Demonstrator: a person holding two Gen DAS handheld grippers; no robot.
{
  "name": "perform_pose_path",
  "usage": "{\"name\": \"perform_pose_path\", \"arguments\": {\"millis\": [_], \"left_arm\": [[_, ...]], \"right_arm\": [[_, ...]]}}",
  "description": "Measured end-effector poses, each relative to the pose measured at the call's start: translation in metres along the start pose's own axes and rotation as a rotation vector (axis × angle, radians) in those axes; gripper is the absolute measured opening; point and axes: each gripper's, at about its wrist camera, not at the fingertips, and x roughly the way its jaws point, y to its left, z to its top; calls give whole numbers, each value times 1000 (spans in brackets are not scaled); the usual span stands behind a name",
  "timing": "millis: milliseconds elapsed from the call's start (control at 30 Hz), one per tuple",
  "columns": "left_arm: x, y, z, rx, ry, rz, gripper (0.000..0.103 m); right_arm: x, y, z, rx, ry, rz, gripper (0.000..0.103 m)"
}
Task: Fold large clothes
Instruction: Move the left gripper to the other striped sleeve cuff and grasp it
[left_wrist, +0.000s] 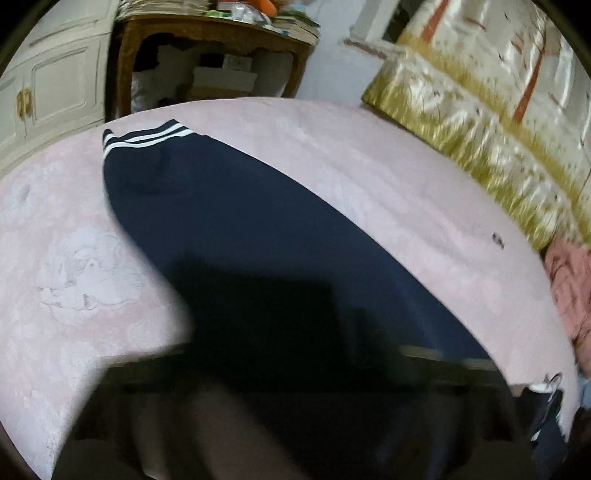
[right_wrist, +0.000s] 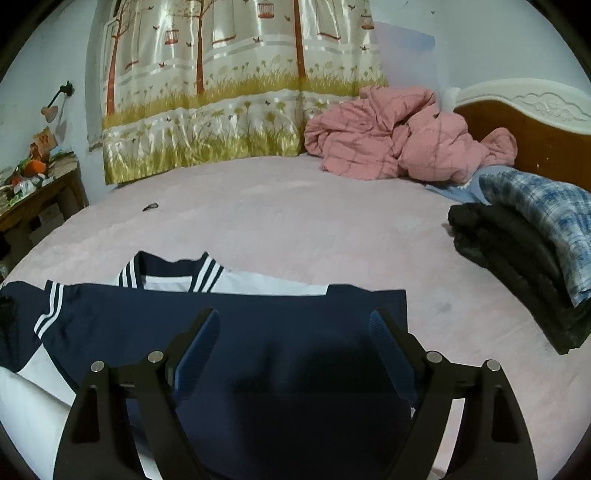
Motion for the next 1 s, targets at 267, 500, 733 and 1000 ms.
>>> {"name": "perform_pose_path", "arguments": {"millis": [267, 500, 733, 1000], "left_arm": [[-69, -44, 11, 60, -144, -64, 4], [-166, -184, -55, 349, -150, -398, 4], [-177, -276, -161, 577, 28, -603, 5], [-135, -306, -231, 792, 242, -444, 51]], "right_arm": [[11, -7, -4, 35, 66, -21, 85], [13, 9, -9, -47, 83, -51, 85], [18, 13, -13, -43, 128, 21, 85], [17, 15, -13, -64, 135, 7, 85]]}}
